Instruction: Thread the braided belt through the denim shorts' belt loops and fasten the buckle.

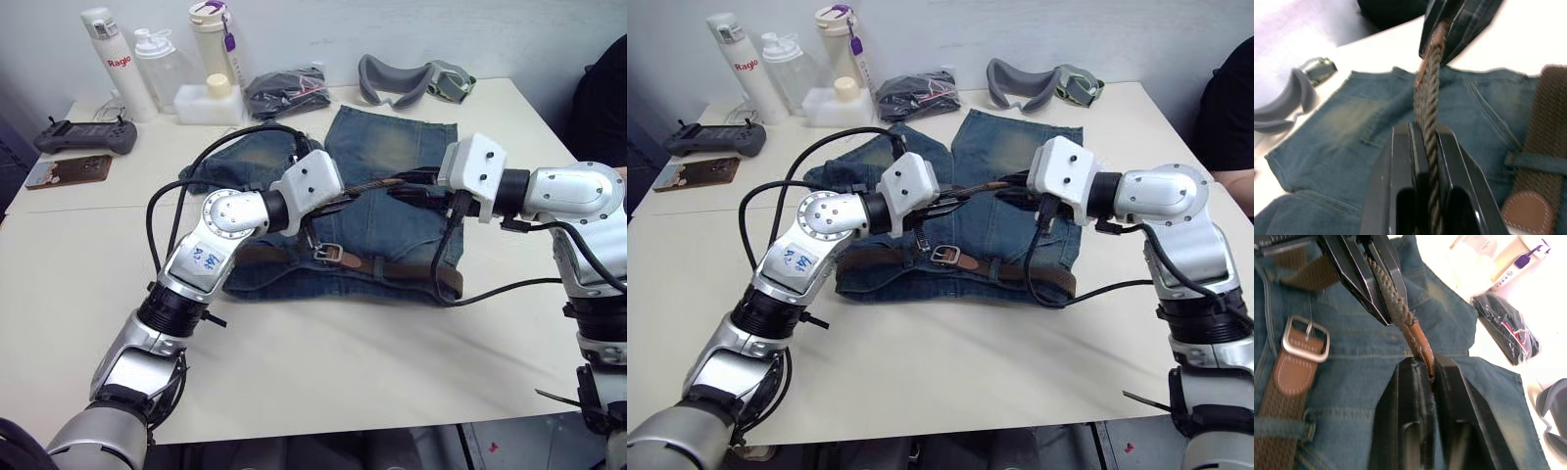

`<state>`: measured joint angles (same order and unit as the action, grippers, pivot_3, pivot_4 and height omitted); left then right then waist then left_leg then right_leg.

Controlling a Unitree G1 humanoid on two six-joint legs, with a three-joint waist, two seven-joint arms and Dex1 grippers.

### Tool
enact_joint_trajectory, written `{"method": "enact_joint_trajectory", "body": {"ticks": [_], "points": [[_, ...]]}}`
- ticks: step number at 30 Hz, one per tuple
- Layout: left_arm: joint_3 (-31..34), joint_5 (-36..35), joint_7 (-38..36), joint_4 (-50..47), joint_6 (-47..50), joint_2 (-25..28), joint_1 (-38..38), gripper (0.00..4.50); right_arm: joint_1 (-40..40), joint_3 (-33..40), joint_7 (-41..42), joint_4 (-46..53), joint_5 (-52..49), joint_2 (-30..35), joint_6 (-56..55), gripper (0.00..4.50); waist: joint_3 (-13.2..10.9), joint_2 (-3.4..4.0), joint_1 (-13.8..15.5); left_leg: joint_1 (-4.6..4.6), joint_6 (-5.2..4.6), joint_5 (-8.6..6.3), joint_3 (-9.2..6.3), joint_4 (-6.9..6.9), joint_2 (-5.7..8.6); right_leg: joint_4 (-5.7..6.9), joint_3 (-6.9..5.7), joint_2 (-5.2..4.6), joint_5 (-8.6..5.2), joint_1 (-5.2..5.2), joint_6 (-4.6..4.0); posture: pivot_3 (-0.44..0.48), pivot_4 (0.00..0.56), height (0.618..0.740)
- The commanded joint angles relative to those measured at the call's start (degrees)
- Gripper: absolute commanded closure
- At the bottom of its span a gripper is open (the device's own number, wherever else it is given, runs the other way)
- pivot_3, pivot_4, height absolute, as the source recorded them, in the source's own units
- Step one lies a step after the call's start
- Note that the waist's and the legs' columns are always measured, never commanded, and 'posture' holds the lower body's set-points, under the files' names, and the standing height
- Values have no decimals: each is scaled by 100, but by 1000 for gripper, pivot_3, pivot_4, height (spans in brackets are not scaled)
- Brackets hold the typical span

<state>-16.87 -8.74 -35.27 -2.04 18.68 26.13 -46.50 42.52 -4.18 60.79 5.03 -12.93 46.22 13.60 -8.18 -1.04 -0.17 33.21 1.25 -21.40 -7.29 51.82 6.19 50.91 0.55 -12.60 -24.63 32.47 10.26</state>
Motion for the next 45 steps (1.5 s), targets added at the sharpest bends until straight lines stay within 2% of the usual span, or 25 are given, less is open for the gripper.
{"method": "enact_joint_trajectory", "body": {"ticks": [1,4,5,11,15,19,28,31,38,39,45], "points": [[412,138,6,-213,-17,251,223,4500,-186,188,73,427,-218,127,332,1756,0,0,-2,0,0,1,-2,-2,1,0,-1,0,0,0,0,0,150,641],[601,304,-58,-425,-75,648,686,4500,-419,74,11,673,-154,79,471,277,0,0,-11,-1,0,8,-1,-12,2,-4,1,0,3,2,5,0,150,641],[692,270,-81,-492,-31,721,820,4500,-496,25,-21,756,-133,43,518,26,1,1,-15,-5,1,9,1,-17,1,-6,3,-3,3,1,6,0,150,641],[942,211,-312,-793,173,1027,1226,4500,-966,-549,-584,1121,284,-491,801,26,1,1,5,-5,6,21,-11,-27,2,-10,-4,-6,5,-1,8,0,150,641],[951,252,-414,-861,219,1099,1296,4500,-1276,-963,-794,944,742,-668,619,26,0,1,8,-6,3,23,-13,-26,10,-10,-6,-4,6,-5,9,0,150,641],[920,279,-572,-860,88,1149,1347,4500,-1194,-1075,-998,530,1009,-825,465,26,1,0,-12,-7,3,25,-13,-28,8,-9,-6,-3,6,-4,10,0,150,641],[993,339,-713,-703,-79,1212,1385,4500,-1011,-1118,-1109,262,1195,-1165,386,26,1,-1,-22,-9,7,27,-13,-31,8,-4,-6,3,6,-2,10,0,150,641],[1032,348,-753,-676,-109,1262,1466,4500,-989,-1077,-1159,223,1225,-1261,352,838,2,0,-30,-9,7,27,-13,-31,8,-3,-6,4,6,-1,10,0,150,641],[1186,185,-860,-697,104,1336,1636,4500,-1052,-846,-1473,116,1155,-1589,436,4315,2,0,-71,-9,9,28,-14,-31,9,2,-6,6,6,0,10,0,150,641],[1205,169,-865,-711,117,1324,1670,4500,-1058,-743,-1611,116,1133,-1658,515,4454,2,0,-82,-9,9,28,-14,-31,9,3,-5,6,6,1,10,0,150,641],[1239,70,-870,-757,169,1170,1906,4500,-1099,-391,-1931,335,811,-1939,994,4454,2,0,-136,-10,9,28,-15,-31,10,6,-7,6,6,1,10,0,150,641]]}}
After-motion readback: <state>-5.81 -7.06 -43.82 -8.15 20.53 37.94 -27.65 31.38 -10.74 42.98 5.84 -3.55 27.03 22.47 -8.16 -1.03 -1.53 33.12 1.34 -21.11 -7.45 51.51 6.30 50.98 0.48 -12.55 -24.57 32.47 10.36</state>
